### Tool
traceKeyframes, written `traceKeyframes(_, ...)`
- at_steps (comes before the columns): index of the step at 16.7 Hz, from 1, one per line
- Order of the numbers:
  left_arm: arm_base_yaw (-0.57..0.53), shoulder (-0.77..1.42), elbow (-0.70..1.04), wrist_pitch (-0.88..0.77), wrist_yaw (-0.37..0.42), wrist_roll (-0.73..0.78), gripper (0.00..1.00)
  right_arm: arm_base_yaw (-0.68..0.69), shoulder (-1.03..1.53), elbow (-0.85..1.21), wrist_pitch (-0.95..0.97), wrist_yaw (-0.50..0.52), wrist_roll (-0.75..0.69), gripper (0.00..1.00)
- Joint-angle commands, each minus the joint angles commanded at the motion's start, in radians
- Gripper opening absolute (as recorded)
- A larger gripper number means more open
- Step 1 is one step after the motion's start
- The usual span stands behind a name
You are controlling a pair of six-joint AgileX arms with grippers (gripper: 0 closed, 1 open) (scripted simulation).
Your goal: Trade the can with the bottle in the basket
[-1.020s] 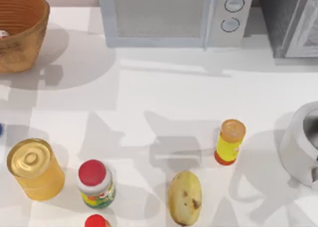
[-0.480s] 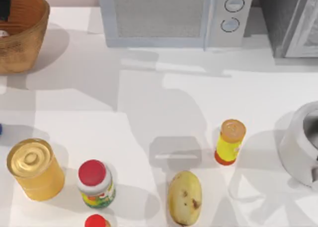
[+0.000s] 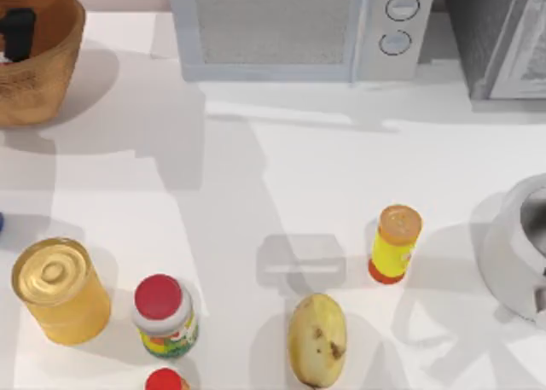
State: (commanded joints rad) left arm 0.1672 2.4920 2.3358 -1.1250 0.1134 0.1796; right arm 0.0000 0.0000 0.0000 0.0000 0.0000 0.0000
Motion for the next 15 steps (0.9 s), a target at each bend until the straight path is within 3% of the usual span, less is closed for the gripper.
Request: traceKeyframes(15, -0.012, 0.111, -0.019, 0.131, -0.002, -0.011, 1.0, 0.0, 0.0, 0.0, 0.0, 0.0, 0.0, 1.0)
